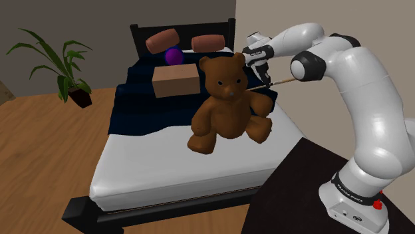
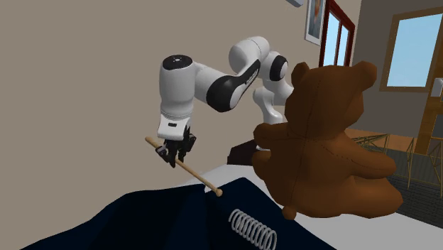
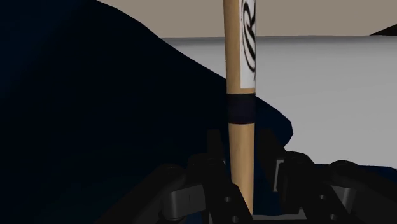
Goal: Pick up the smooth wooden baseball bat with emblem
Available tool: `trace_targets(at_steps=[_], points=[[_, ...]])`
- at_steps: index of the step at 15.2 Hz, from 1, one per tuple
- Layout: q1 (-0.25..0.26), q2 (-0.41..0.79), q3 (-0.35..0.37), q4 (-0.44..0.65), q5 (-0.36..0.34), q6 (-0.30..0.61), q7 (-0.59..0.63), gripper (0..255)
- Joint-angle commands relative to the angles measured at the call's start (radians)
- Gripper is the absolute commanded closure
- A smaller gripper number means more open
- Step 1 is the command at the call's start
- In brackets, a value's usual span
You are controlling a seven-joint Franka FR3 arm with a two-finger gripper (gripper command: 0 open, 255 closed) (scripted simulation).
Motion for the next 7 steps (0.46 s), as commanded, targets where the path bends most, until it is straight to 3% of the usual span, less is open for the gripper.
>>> trace_targets(at_steps=[1,7], points=[[-0.003,-0.011,-0.007,0.008,-0.005,-0.022,-0.003,255],[-0.003,-0.027,-0.011,0.037,-0.007,-0.065,-0.014,255]])
